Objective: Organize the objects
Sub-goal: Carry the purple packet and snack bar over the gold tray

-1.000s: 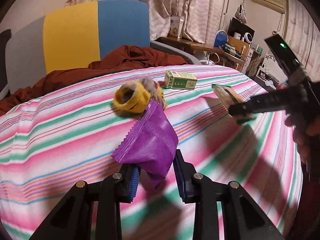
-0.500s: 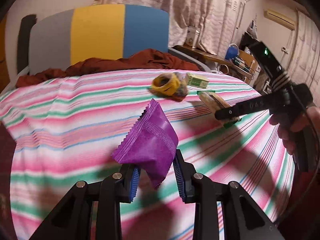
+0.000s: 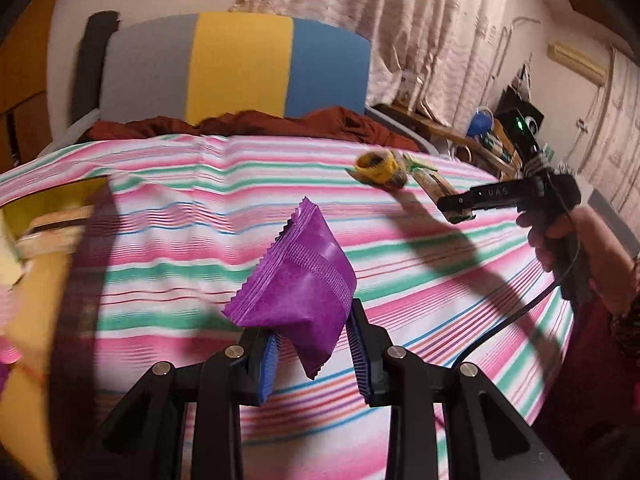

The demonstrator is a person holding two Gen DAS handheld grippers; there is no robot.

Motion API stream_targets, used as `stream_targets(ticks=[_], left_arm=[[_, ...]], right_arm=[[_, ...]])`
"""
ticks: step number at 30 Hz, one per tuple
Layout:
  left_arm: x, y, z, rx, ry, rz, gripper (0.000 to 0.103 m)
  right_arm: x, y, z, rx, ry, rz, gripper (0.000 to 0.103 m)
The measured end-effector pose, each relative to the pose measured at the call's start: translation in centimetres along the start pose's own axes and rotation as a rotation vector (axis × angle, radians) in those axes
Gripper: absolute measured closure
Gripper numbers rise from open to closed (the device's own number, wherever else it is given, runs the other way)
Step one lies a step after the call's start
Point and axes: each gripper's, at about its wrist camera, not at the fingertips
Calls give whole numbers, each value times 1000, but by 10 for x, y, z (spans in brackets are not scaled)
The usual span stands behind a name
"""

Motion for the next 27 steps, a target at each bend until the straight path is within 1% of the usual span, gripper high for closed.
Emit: stream_targets(ticks=[4, 7, 10, 14, 20, 24, 26, 27], left_arm=[[1, 20, 28, 20, -36, 39, 72], [1, 42, 49, 39, -60, 84, 72], [2, 65, 64, 51, -85, 137, 72], [0, 100, 79, 76, -100, 237, 72], [-1, 157, 101, 147, -144, 359, 72], [-2, 189, 105, 195, -124, 420, 72], [-4, 206, 102, 192, -83, 459, 72], [-5, 211, 102, 197, -74, 476, 72]], right_arm=[[3, 13, 15, 53, -64, 31, 57], [6, 32, 26, 83, -104, 72, 57], [3, 54, 31, 105, -110, 119, 57], [-8, 87, 36, 163, -97, 142, 57], [-19, 140, 53, 257, -103, 185, 57], [-24, 175, 63, 308, -108, 215, 57], [-29, 194, 66, 341, -107, 227, 57], [-30, 201, 66, 353, -106, 232, 57]])
Point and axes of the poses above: each gripper's, at about its wrist camera, not at the fingertips, and z roughly against the way its jaws point, y to its left, x to its top, and after that the axes turned 2 degrees about -x, right-handed
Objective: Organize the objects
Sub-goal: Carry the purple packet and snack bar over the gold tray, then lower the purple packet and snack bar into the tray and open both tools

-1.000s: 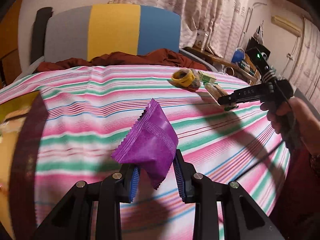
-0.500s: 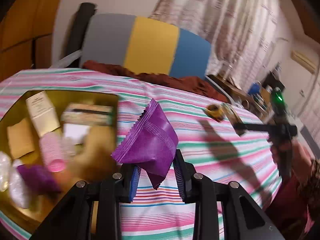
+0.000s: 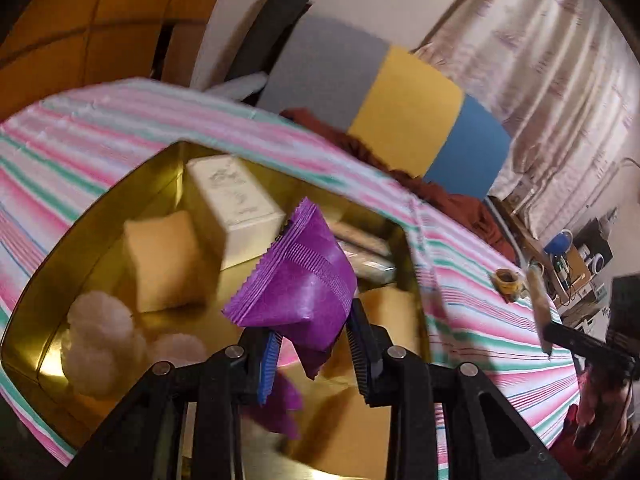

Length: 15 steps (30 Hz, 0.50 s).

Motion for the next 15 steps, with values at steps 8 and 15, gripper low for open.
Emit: stream_targets(ticks=[8, 15], left_arm=[[1, 32, -16, -23, 97, 48, 67], [-6, 29, 0, 25, 61, 6, 53]], right_arm=[[0, 57, -16, 96, 6, 14, 57], [-1, 92, -30, 150, 27, 19, 57]])
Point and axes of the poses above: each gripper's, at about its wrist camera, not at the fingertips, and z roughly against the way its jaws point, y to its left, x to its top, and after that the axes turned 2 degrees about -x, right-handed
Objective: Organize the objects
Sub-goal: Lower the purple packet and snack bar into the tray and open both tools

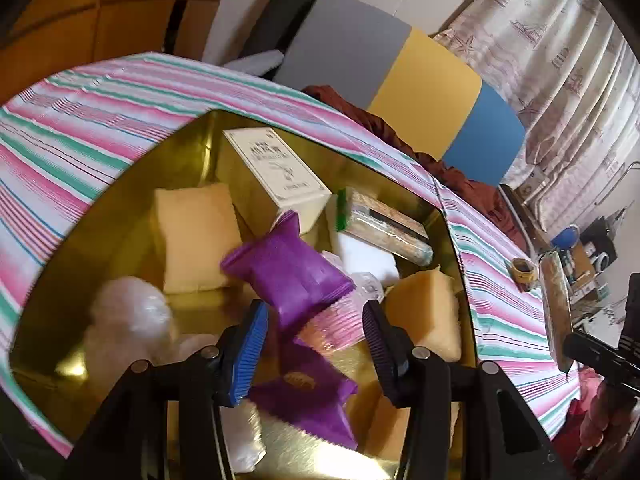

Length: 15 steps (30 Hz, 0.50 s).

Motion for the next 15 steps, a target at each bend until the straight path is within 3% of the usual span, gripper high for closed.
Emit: stream_targets(ticks=[6, 15], left_arm=[[2, 8, 32, 50, -105, 4, 53], [24, 37, 82, 121, -271, 153, 48]], right_arm=[[-2, 18, -13, 33, 21, 6, 57], [-3, 69, -40, 130, 78, 55, 57]])
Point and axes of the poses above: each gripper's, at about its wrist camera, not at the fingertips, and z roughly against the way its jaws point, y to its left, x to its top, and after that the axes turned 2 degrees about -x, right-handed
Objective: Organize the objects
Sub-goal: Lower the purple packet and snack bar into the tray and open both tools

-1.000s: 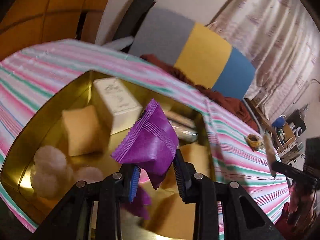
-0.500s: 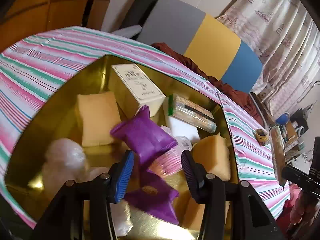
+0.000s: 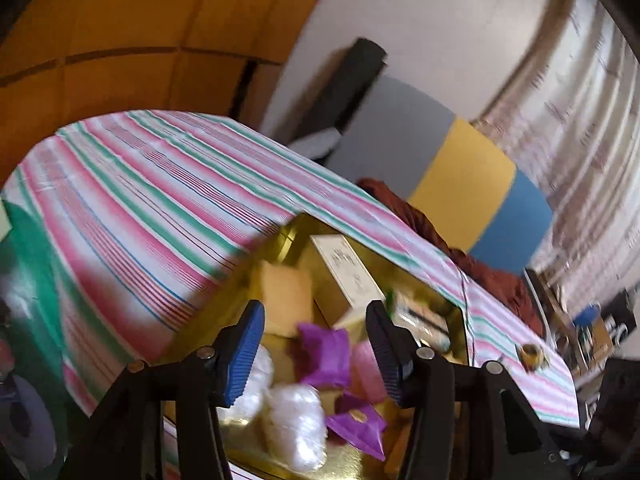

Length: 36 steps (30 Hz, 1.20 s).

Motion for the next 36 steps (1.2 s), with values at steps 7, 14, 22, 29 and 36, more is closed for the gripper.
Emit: stream_targets(ticks=[7, 14, 22, 29, 36], left_arm=[[13, 13, 11, 15, -30, 52, 47], [14, 14, 15, -4, -28, 78, 47], [17, 13, 18, -7, -38, 83, 47], [16, 11, 18, -7, -37, 81, 47], [14, 6, 18, -10, -37, 66, 47]], right_arm=[[4, 44, -39, 96, 101, 50, 57], [12, 58, -89, 198, 259, 18, 57], [30, 39, -128, 144, 310, -42, 57], [21, 59, -119, 14, 309, 160, 54], [23, 60, -84, 16, 217, 140, 47]])
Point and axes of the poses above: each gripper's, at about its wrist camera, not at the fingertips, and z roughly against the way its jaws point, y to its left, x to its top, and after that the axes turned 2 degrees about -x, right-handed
